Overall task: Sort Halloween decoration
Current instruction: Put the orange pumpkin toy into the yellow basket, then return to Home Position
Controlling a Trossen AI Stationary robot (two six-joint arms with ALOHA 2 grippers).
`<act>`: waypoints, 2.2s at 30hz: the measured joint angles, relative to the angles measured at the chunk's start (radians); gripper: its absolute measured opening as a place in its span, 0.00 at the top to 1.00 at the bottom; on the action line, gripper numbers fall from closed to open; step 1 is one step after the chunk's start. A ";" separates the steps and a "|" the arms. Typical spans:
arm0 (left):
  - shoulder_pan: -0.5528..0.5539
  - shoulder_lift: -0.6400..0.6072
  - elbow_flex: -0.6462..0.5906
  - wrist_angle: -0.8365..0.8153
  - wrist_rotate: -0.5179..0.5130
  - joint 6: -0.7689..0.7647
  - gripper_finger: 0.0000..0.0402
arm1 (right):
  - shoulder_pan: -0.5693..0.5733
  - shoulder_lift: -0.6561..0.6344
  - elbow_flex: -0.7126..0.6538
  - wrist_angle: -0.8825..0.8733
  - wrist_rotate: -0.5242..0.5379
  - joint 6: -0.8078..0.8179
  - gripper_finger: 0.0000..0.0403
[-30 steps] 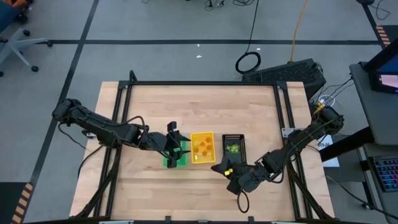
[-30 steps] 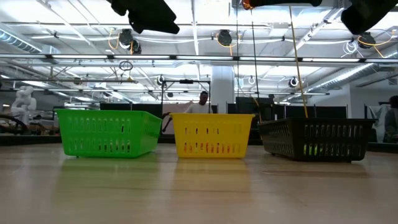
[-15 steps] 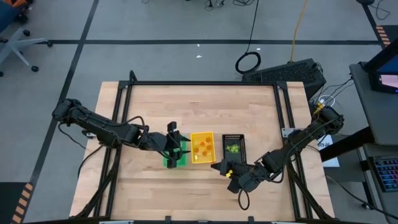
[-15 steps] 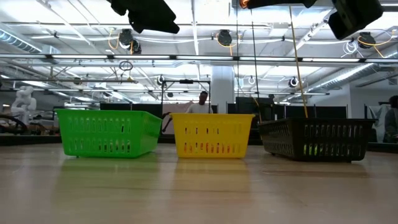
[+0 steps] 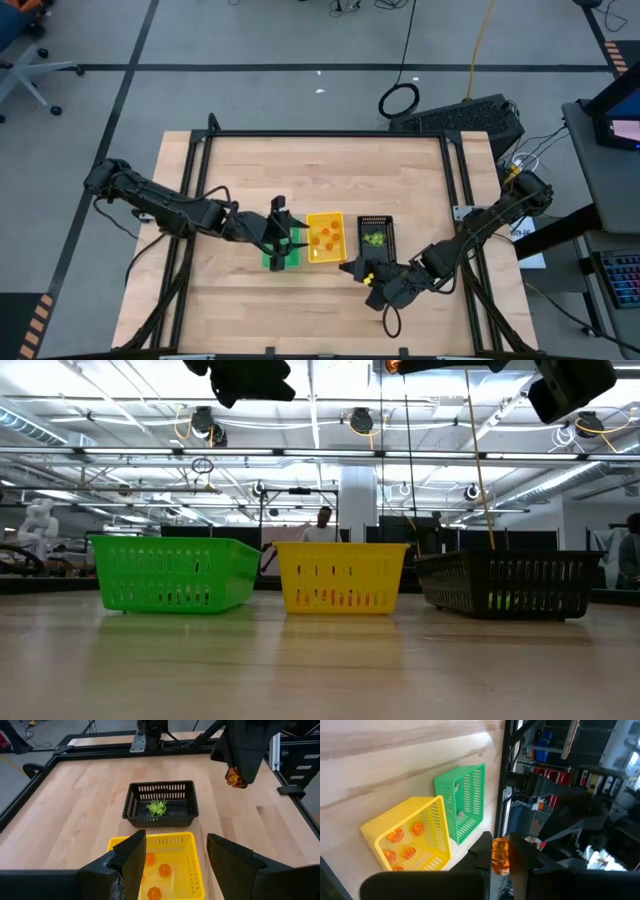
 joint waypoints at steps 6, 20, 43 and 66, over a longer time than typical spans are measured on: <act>0.000 0.000 0.000 -0.001 0.003 0.000 0.47 | 0.000 0.000 0.000 0.000 -0.005 0.154 0.96; 0.000 0.000 0.000 -0.003 0.004 0.001 0.47 | -0.050 0.000 0.000 0.015 -0.009 0.737 0.96; 0.027 0.000 0.000 -0.161 -0.158 -0.103 0.47 | -0.388 0.178 0.001 0.007 -0.387 1.410 0.91; 0.136 -0.081 0.000 -0.214 -0.140 -0.040 0.47 | -0.424 0.203 0.000 -0.004 -0.455 1.293 0.60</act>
